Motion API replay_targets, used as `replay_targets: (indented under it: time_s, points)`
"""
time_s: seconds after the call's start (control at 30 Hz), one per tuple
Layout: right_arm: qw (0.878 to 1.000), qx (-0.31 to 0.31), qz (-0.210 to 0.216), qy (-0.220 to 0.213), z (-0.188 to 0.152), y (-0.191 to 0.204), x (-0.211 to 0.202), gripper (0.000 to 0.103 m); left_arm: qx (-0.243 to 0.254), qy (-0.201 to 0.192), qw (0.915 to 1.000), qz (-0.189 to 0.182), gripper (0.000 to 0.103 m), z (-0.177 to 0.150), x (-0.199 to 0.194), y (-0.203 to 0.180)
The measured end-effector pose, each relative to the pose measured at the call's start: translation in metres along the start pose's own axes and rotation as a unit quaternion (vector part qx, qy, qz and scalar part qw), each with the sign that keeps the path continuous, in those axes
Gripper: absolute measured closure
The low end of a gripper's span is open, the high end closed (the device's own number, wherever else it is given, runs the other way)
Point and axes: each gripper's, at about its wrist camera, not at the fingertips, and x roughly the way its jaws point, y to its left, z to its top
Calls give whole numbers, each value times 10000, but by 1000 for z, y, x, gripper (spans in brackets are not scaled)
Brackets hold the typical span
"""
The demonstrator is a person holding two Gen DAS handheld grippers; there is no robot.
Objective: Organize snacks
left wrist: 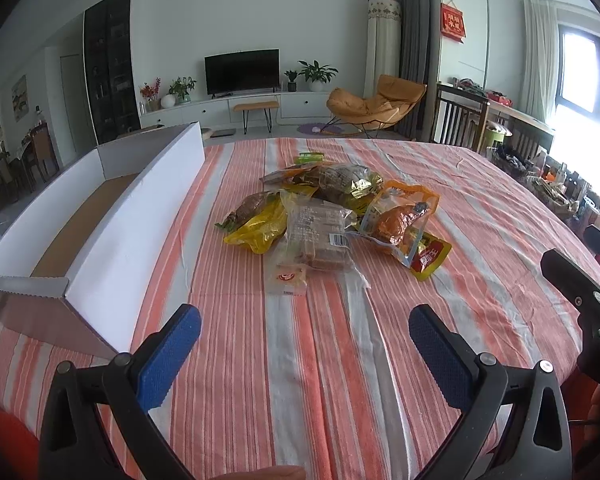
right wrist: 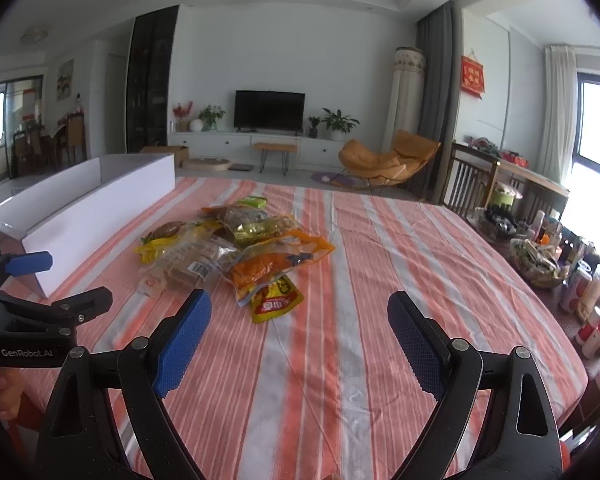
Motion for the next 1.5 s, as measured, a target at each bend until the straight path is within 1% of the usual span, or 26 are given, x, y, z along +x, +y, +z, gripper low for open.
replay_targets:
  time_s: [1.1, 1.5]
  points:
    - [9999, -44, 41, 129, -6, 0, 7, 11, 99, 199, 9997, 83, 0, -5, 13, -2]
    - [9997, -57, 49, 242, -8, 1, 12, 11, 135, 411, 9990, 141, 0, -9, 25, -2]
